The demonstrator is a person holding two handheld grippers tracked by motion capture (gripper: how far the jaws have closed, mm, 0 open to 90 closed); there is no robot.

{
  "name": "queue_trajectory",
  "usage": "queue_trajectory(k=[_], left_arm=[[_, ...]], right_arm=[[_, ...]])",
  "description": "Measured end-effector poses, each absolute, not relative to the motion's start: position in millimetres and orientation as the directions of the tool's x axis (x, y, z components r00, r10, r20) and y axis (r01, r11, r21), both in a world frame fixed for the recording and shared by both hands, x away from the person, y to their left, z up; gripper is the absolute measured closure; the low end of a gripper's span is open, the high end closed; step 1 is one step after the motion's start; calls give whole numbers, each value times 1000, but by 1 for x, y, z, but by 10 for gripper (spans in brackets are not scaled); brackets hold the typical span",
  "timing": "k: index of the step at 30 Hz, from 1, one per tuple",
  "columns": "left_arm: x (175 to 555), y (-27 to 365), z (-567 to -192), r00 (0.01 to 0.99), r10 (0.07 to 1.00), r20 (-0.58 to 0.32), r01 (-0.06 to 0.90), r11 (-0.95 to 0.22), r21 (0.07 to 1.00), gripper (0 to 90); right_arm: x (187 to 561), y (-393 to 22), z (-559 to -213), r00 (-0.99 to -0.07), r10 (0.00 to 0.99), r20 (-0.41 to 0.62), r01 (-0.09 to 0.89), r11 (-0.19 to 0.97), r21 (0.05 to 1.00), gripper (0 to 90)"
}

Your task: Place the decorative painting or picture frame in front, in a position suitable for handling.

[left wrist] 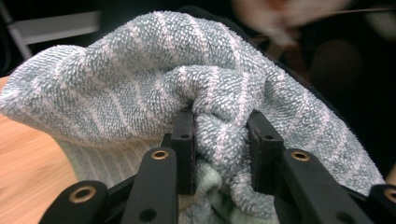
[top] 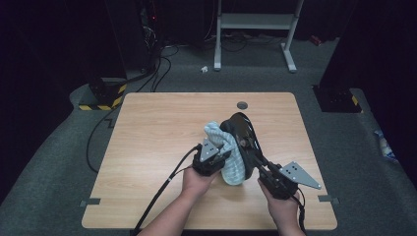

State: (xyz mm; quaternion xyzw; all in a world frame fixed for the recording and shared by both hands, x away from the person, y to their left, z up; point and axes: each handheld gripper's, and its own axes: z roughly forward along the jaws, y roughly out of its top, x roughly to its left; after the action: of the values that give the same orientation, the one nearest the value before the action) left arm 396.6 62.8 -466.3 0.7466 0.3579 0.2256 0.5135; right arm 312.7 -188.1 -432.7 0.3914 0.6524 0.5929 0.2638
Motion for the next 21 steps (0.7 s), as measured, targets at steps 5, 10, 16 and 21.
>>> queue_trajectory(k=[5, 10, 16, 21], left_arm=[[413, 77, -463, 600, 798, -44, 314, -184, 932, 685], [421, 84, -461, 582, 811, -54, 320, -168, 932, 685], [419, 80, -463, 603, 796, -53, 323, -183, 929, 685], [409, 69, -463, 646, 762, -51, 307, -198, 931, 685]], right_arm=[[311, -186, -433, -564, 818, 115, 194, -4, 981, 777], [311, -185, -433, -569, 815, 106, 187, 3, 982, 778], [310, -184, -433, -563, 820, 105, 186, 1, 983, 777], [313, -187, -433, -558, 818, 139, 207, -25, 978, 766]])
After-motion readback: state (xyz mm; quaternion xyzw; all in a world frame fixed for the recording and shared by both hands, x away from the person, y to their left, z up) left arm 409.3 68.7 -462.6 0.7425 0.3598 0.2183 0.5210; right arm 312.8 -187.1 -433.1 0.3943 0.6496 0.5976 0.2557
